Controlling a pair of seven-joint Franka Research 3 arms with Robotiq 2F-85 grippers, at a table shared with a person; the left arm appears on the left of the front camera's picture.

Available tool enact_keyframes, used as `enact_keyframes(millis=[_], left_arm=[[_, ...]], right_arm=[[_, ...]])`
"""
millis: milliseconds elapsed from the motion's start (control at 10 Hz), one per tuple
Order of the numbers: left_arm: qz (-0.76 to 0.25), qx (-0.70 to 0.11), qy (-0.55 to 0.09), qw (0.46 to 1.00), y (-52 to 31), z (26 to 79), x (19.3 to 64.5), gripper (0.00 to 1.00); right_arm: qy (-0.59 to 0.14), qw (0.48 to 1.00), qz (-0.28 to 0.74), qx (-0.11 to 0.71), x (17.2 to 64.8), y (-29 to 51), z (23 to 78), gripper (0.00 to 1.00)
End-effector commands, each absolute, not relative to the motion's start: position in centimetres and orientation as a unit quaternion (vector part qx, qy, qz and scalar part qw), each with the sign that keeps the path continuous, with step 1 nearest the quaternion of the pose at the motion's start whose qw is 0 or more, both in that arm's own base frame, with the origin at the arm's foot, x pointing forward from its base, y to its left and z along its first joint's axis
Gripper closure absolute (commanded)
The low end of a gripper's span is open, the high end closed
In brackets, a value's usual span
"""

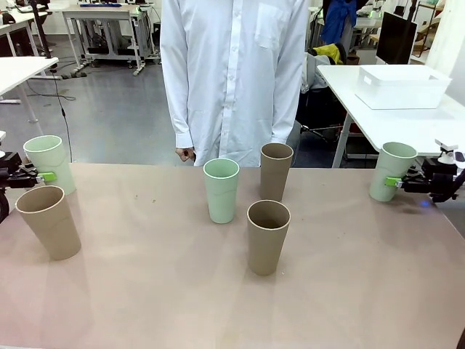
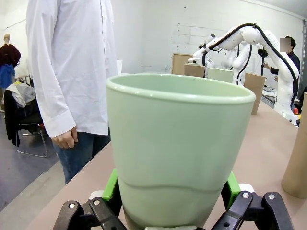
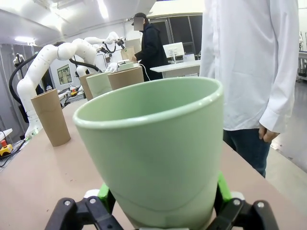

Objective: Stack the cups and store them in the basket.
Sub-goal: Pick up two Reusable plastic cups , one in each hand.

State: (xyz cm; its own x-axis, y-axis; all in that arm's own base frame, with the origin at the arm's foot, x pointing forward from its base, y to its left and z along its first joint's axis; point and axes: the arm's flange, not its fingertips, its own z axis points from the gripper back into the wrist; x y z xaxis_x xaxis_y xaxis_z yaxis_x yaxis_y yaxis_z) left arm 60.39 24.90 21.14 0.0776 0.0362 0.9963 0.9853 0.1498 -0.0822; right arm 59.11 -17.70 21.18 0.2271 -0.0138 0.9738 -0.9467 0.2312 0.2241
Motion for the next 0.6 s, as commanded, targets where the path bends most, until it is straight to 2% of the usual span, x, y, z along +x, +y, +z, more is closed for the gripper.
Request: enact_keyframes(millis=[0, 100, 200, 300, 400, 500], left_arm=[[-0.436, -0.497, -0.518, 0.543, 24.82, 21.22, 60.38, 0.14], [-0.435, -0.498, -0.516, 0.544, 24.83, 21.23, 60.33, 0.19], [-0.436, -0.497, -0.517, 0.543, 24.87, 21.25, 60.32, 0.34], [-0.438, -0.497, -0.518, 0.541, 24.87, 21.30, 60.29, 0.38], [-0.442, -0.495, -0.521, 0.537, 24.85, 21.41, 60.21, 0.53], [-0.442, -0.496, -0.521, 0.536, 24.84, 21.46, 60.15, 0.58]], right_arm=[[-0.492, 0.612, 0.367, 0.499, 59.89, -17.73, 21.44, 0.20], [-0.493, 0.611, 0.365, 0.501, 59.85, -17.78, 21.40, 0.20], [-0.495, 0.610, 0.363, 0.501, 59.83, -17.85, 21.42, 0.40], [-0.496, 0.610, 0.362, 0.501, 59.85, -17.90, 21.43, 0.25], [-0.498, 0.609, 0.361, 0.501, 59.88, -17.95, 21.37, 0.59], [-0.498, 0.607, 0.362, 0.501, 59.89, -17.97, 21.29, 0.45]])
